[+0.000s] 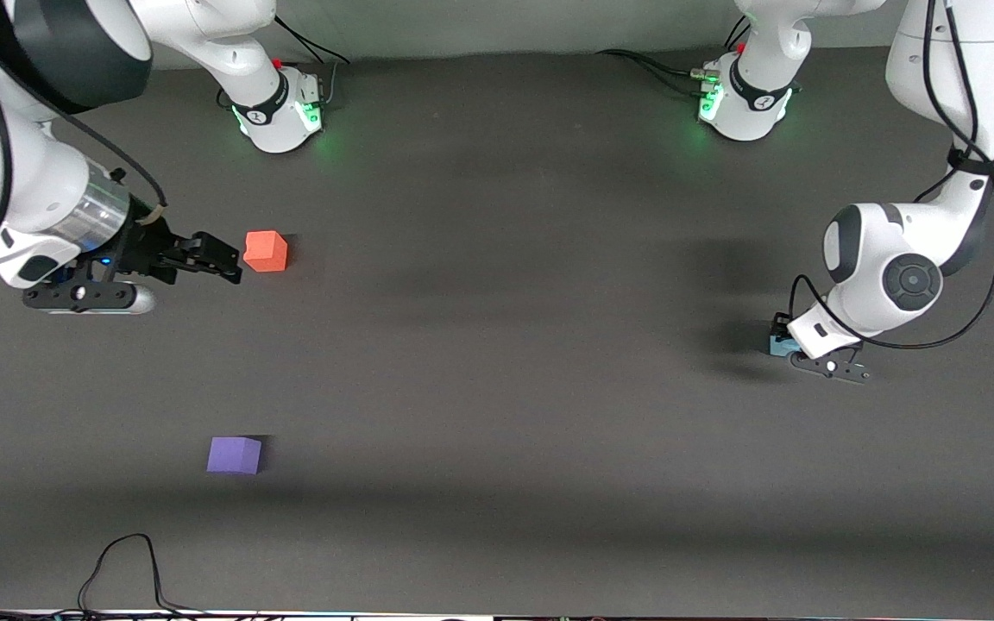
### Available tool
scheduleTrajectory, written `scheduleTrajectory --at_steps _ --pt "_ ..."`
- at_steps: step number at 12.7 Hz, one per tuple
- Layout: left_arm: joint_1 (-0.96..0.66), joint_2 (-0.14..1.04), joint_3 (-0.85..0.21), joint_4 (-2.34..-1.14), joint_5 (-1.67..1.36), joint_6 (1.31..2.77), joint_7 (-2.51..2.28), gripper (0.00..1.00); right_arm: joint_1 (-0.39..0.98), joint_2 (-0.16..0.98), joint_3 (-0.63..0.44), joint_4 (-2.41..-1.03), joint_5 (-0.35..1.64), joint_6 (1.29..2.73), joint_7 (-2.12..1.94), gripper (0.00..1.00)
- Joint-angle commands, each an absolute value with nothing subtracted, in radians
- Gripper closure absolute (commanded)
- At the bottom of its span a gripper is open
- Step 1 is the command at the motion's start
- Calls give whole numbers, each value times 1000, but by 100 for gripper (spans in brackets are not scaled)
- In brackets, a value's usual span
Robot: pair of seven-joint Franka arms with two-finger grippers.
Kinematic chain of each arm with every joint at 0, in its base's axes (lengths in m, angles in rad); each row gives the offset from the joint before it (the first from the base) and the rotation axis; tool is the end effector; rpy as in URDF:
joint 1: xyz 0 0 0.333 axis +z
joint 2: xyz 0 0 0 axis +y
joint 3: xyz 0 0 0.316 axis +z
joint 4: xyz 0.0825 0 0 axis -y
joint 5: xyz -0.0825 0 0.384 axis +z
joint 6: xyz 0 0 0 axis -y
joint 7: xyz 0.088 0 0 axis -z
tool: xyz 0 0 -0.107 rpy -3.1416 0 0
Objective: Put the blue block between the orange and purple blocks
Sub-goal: 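Carry the blue block toward table center while the right gripper approaches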
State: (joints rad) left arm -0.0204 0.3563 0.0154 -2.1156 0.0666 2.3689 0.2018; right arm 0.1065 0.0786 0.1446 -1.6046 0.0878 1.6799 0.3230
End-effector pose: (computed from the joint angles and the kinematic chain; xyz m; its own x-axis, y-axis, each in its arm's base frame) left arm 0.5671 -0.0021 0.2351 0.9614 -0.2518 -0.1113 -0.2560 -0.9664 -0.0249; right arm 0.5657 0.1508 0.5741 0.9962 -0.0803 -0.0341 -0.0831 -0.9922 -0.0924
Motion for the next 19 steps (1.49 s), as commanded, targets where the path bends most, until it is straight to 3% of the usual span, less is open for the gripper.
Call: scheduleTrajectory --at_steps 1,6,8,13,19 --pt "-55 304 -4 -1989 74 2157 71 58 106 90 210 -1594 95 1703 408 0" --pt "-344 302 -55 -1873 63 2031 -370 59 46 138 402 -1592 100 1710 499 0" --pt "-479 360 -58 -1798 61 2039 -530 62 54 153 407 -1589 100 1744 528 0" --pt "-708 690 -58 -1470 64 2043 -813 63 68 189 408 -1589 101 1812 523 0" --pt "-758 808 -58 -1437 61 2180 -862 65 69 190 408 -1591 100 1812 528 0"
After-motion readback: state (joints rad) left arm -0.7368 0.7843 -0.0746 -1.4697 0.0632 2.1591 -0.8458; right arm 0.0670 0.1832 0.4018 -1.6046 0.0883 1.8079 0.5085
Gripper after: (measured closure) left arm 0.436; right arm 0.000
